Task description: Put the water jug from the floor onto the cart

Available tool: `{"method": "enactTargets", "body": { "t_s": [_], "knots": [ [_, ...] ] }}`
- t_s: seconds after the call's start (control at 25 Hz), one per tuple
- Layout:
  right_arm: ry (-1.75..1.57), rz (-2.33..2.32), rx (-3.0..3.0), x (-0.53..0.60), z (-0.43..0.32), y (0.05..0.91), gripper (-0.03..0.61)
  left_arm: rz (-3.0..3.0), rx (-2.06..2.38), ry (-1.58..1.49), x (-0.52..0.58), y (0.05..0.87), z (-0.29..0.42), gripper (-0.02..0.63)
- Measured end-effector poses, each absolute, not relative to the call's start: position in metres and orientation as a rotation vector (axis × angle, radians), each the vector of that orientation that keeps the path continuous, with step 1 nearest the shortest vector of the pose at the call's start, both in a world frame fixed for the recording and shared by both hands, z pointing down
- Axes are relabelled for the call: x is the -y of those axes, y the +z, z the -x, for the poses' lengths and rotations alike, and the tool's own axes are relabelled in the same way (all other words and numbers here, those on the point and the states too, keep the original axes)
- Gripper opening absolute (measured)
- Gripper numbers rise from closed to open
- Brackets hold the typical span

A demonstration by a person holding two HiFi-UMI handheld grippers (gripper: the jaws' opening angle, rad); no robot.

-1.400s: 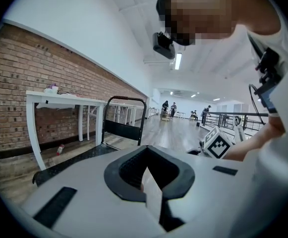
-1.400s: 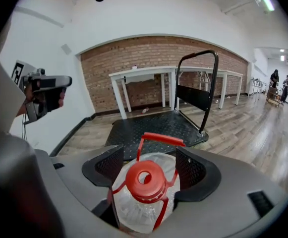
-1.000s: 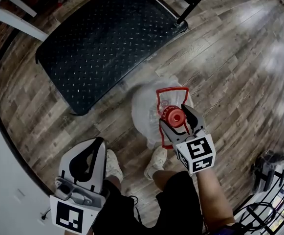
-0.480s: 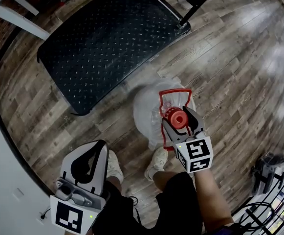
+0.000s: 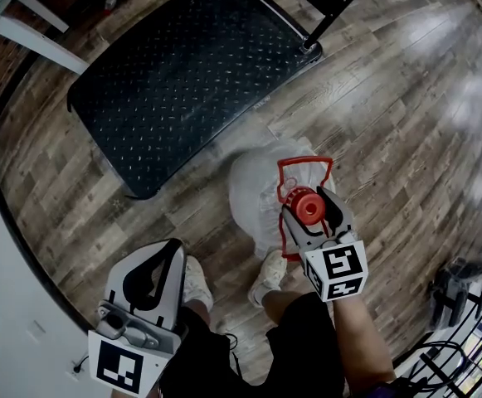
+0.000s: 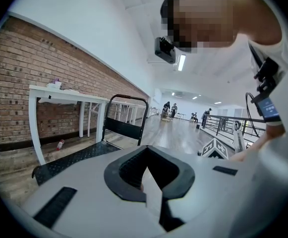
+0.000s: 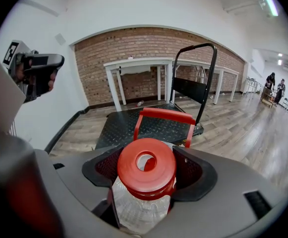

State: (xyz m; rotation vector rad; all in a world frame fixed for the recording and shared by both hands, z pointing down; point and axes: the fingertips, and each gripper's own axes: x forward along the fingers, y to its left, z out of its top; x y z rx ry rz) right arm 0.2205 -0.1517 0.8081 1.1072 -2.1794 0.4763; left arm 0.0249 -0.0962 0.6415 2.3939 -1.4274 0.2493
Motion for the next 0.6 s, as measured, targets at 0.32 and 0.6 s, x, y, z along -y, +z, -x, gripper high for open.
{"method": "enactTargets", "body": {
  "t_s": [0.32, 0.6],
  "knots": [
    [0.471, -1.157, 2.201, 0.158, -0.217, 0.7, 0.314, -2.394, 1.449, 0.232, 0.101, 0.591, -0.014, 0.0],
    [0.396, -1.187, 2.241, 0.164, -0.205, 0.585, 0.314, -2.41, 1.557, 0.143, 0.102, 0.503, 0.017, 0.0]
  ]
}}
